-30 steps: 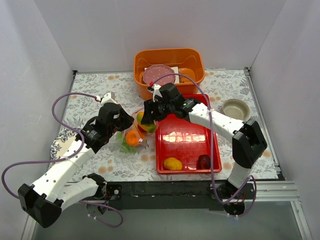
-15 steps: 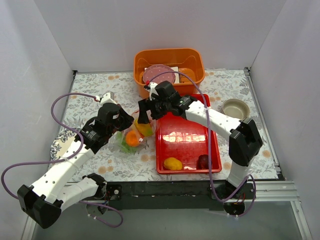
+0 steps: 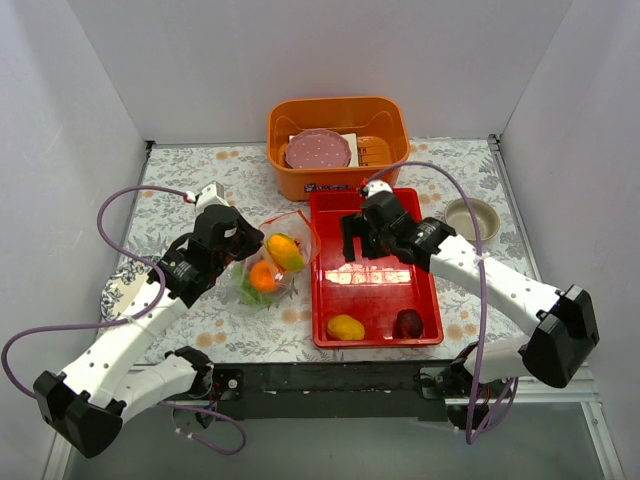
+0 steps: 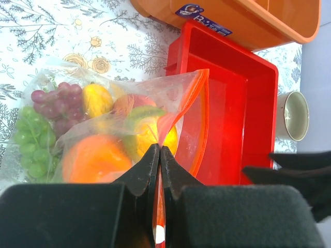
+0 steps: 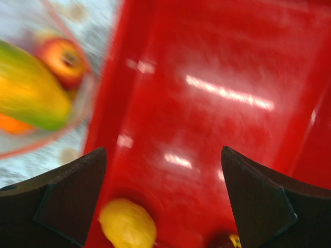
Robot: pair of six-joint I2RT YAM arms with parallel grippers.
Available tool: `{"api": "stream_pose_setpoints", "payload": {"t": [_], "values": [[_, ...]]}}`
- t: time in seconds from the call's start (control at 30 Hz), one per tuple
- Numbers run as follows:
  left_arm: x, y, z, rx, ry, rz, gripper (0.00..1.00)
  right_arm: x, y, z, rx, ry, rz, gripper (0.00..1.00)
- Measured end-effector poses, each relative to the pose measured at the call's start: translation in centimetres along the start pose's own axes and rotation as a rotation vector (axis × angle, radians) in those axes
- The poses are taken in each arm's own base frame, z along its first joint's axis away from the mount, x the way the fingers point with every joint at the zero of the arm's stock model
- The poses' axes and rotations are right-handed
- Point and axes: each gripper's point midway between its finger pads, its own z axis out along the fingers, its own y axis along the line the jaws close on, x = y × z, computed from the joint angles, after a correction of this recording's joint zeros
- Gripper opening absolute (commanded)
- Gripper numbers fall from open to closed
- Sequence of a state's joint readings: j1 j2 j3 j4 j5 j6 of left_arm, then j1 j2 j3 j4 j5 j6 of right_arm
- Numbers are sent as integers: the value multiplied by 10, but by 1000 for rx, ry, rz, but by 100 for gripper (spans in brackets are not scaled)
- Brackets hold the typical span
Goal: Place the food in the zip-top bag and seal the zipper
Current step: Place the fake fruit in the zipper food storage bag, then pick up the fake fruit from the bin.
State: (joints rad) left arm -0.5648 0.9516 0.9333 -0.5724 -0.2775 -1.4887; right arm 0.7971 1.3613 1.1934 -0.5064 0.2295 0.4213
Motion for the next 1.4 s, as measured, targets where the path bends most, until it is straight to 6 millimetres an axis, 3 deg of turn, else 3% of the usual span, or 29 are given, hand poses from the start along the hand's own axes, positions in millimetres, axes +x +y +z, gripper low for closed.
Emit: {"api": "stream_pose_setpoints", "payload": {"t": [0.1, 0.2, 0.3, 0.53, 0.9, 1.0, 1.13, 1.23, 1.4], "values": [[-2, -1, -2, -3, -2, 1, 0, 56, -30, 3, 104, 139, 8, 98], [-3, -2, -2, -1, -4, -1, 0, 115, -57, -10, 179, 281, 24, 98], [-3, -2, -2, 0, -4, -2, 0, 141, -68, -30, 201, 327, 62, 98], [-1, -3, -1, 1, 5, -7, 0, 146, -66, -56, 172, 323, 137, 98], [0, -3, 3, -1, 9, -5, 0, 200, -83, -64, 236, 492, 145, 97], [0, -4, 4, 0, 8, -5, 0, 211, -83, -61, 229, 525, 146, 92], [1, -4, 7, 0, 12, -1, 0, 222, -84, -54, 233, 568, 134, 61], [2, -3, 8, -4, 16, 2, 0, 223, -82, -50, 222, 574, 129, 45], [2, -4, 9, -2, 14, 2, 0, 213, -79, -43, 209, 538, 112, 41]]}}
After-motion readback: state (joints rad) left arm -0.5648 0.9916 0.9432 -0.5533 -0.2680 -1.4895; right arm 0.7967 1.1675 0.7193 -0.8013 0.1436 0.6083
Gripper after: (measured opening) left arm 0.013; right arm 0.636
